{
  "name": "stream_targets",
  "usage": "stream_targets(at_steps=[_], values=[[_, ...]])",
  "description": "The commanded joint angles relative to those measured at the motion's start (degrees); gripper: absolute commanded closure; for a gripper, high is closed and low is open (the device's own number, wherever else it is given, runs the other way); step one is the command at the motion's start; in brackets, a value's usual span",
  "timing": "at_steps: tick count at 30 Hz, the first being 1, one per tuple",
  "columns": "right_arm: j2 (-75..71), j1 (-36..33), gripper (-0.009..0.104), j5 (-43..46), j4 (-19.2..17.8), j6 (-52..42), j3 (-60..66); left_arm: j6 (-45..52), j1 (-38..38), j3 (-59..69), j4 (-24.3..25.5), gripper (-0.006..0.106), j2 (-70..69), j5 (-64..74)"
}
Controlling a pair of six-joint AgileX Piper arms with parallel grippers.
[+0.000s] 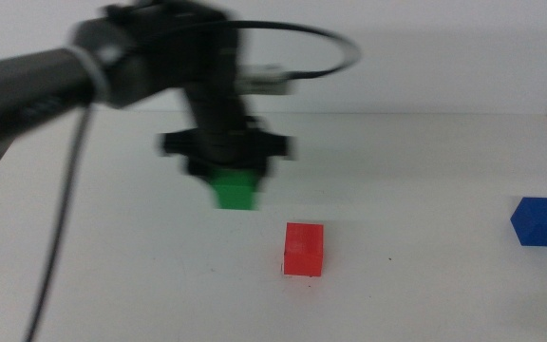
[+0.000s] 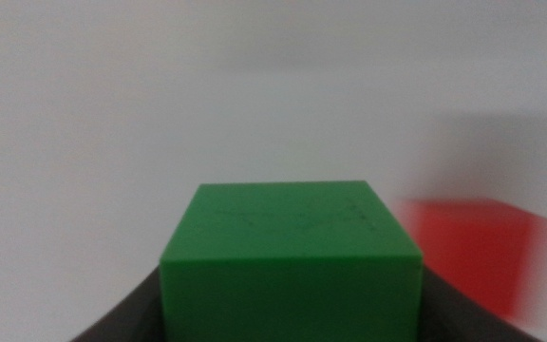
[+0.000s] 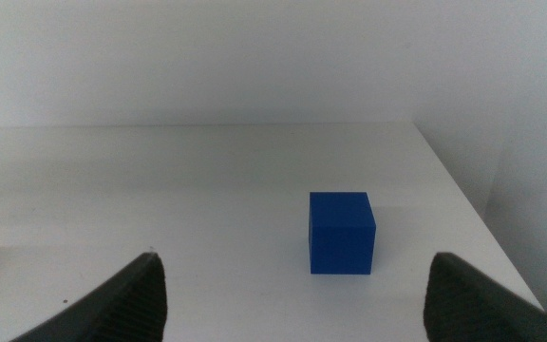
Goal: Stack red cubes first, then green, then blue cubes in a specific spot.
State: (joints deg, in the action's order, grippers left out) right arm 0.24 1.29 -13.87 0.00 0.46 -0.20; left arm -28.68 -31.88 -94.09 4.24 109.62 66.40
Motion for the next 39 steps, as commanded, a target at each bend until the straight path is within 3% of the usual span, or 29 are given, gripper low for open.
stream_targets(at_steps=[1,5,8,12,39], values=[[-0.2,0.4,0.012,0.6,-0.7,-0.5,0.2,-6.3,-6.1,-3.3,1.8,0.102,-0.2,3.1],[-0.2,0.4,0.012,0.6,-0.7,-0.5,0.2,-11.0,-11.0,-3.8,1.9,0.102,0.9,-0.5],[-0.2,0.4,0.012,0.6,-0.7,-0.5,0.2,-10.2,-11.0,-3.8,-1.3,0.102,2.3,-2.0],[-0.2,0.4,0.012,0.6,-0.7,-0.5,0.2,-10.2,-11.0,-3.8,-1.9,0.102,4.6,-3.5],[-0.2,0.4,0.012,0.6,-0.7,-0.5,0.2,-8.8,-11.0,-3.8,-1.8,0.098,9.3,-3.7]])
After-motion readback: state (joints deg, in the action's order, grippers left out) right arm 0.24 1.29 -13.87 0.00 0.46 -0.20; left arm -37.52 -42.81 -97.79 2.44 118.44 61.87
